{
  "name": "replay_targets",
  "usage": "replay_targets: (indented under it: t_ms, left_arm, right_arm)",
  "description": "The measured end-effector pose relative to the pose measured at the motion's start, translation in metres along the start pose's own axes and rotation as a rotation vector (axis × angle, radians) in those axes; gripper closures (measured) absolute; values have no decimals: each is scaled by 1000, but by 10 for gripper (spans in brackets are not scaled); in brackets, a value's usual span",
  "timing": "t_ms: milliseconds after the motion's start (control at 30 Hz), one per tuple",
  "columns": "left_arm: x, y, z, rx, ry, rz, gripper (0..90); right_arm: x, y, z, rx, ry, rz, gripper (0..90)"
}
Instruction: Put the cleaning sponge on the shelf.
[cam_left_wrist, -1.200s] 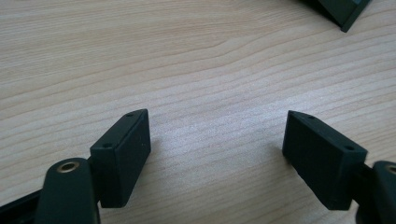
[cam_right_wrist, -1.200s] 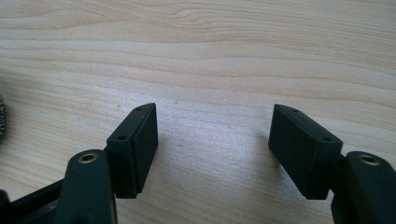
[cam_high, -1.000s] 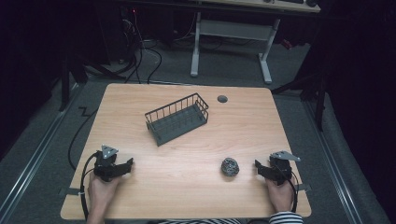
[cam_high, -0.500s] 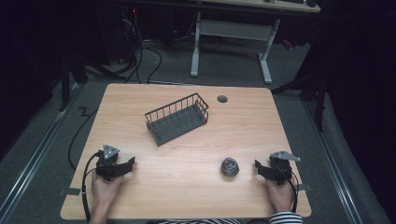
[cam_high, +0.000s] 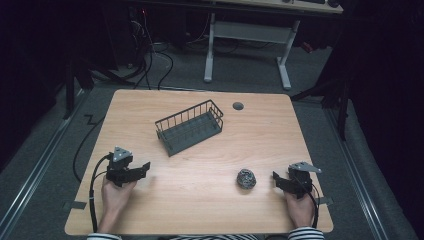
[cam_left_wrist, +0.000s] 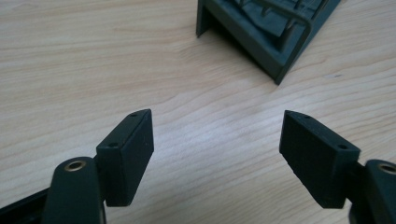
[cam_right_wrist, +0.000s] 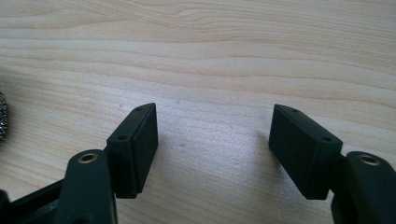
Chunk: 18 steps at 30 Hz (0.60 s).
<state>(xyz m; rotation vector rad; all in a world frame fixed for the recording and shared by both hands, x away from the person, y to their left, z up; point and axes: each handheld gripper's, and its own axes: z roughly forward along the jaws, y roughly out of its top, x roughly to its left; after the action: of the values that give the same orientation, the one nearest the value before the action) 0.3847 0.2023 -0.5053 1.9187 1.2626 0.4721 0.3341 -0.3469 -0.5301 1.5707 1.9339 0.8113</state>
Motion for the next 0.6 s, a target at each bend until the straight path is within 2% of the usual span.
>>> replay_targets:
  t_ms: [67, 100, 300, 600]
  left_arm:
    - [-2, 8, -1, -15, -27, -11, 263]
    - [-2, 8, -1, -15, -27, -11, 260]
    - [-8, 31, -3, -46, -72, -11, 250]
    - [-16, 60, -2, -66, -84, -3, 231]
  right_arm:
    - [0, 0, 0, 0, 0, 0, 332]
    - [0, 0, 0, 0, 1, 0, 332]
    - [0, 0, 0, 1, 1, 1, 332]
    - [0, 0, 0, 0, 1, -1, 332]
